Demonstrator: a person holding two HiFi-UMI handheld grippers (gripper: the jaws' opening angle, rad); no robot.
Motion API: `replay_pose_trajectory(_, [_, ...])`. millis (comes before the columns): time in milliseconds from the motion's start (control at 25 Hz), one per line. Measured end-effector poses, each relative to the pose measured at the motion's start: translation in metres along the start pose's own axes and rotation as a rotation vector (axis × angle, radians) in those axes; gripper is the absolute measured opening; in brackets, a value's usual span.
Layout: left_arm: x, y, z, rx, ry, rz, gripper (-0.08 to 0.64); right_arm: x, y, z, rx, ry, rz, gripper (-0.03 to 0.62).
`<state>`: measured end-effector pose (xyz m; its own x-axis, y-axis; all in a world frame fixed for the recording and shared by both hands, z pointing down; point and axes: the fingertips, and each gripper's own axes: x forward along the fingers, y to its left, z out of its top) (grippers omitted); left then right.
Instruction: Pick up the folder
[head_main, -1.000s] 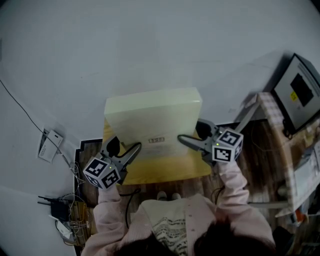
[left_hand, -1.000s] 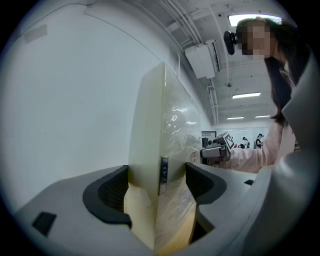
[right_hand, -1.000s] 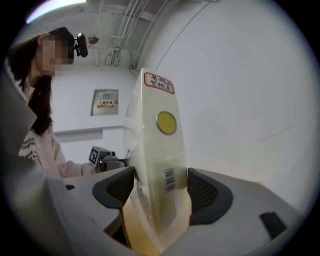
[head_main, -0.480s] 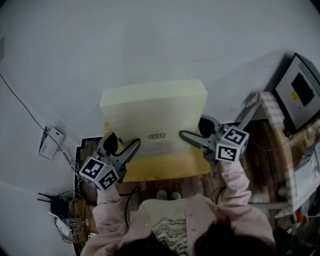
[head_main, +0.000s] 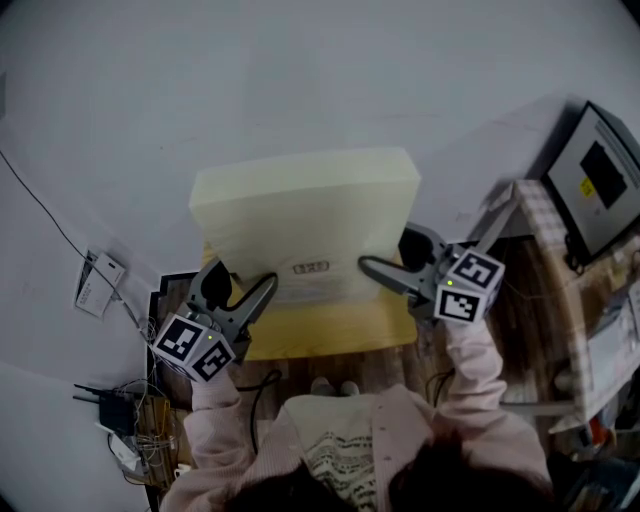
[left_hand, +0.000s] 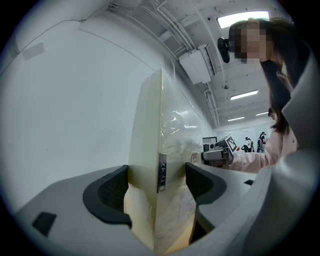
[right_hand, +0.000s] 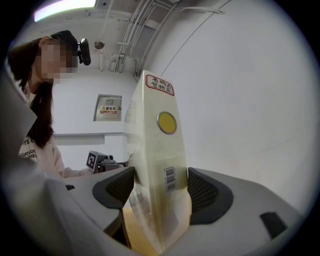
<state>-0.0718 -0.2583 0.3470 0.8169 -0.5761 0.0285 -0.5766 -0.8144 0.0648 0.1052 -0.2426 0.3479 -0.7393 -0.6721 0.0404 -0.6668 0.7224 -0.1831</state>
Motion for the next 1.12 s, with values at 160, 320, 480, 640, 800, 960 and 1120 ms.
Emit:
replay_pose_trajectory(160, [0.0007, -0.0020, 0.0009, 0.012, -0.005, 0.003, 0.353, -0.0023, 0.0000, -0.0009, -0.001, -0.006, -0.004, 0.334])
replay_pose_trajectory(320, [0.0018, -0.0025, 0.0006, 0.012, -0.010, 0.005, 0.353, -0.0028, -0.0012, -0.0012, -0.001, -0.005, -0.010, 0.331])
replay_pose_trajectory(480, [0.0016, -0.0015, 0.0013, 0.014, -0.012, 0.006, 0.353, -0.0015, -0.0011, -0.0004, -0.006, -0.003, -0.009, 0.331])
replay_pose_trajectory(640, [0.0014, -0.0018, 0.0015, 0.020, -0.009, 0.010, 0.353, -0.0015, -0.0006, -0.0007, -0.015, 0.002, -0.007, 0.333])
replay_pose_trajectory(800, [0.0027, -0.0022, 0.0007, 0.023, -0.010, 0.013, 0.353, -0.0019, -0.0017, -0.0014, -0.024, 0.004, -0.006, 0.333])
replay_pose_trajectory(960, [0.0021, -0.0017, -0.0003, 0.024, -0.009, 0.015, 0.353, -0.0011, -0.0017, -0.0027, -0.024, 0.005, -0.004, 0.333])
replay_pose_trajectory(1120, [0.0031, -0.0013, -0.0010, 0.027, -0.005, 0.017, 0.353, -0.0009, -0.0026, -0.0034, -0.028, 0.008, -0.005, 0.333])
